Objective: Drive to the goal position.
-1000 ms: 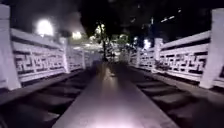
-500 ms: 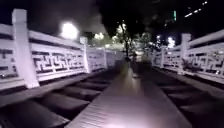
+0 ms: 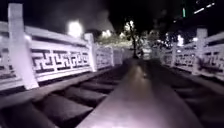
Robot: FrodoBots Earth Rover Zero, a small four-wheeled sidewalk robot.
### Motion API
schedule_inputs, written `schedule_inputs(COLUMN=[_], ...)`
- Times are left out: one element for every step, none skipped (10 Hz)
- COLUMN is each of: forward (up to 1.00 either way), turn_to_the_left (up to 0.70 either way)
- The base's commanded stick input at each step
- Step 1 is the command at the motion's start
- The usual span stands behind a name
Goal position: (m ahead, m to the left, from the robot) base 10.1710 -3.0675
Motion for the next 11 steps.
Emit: schedule_inputs(forward=[0.45, 0.45, 0.45, 0.45, 0.45, 0.45, 0.45, 0.45, 0.45, 0.45, 0.45], turn_to_the_left=[0.0, 0.0, 0.0, 0.0, 0.0, 0.0, 0.0, 0.0, 0.0, -0.12, -0.27])
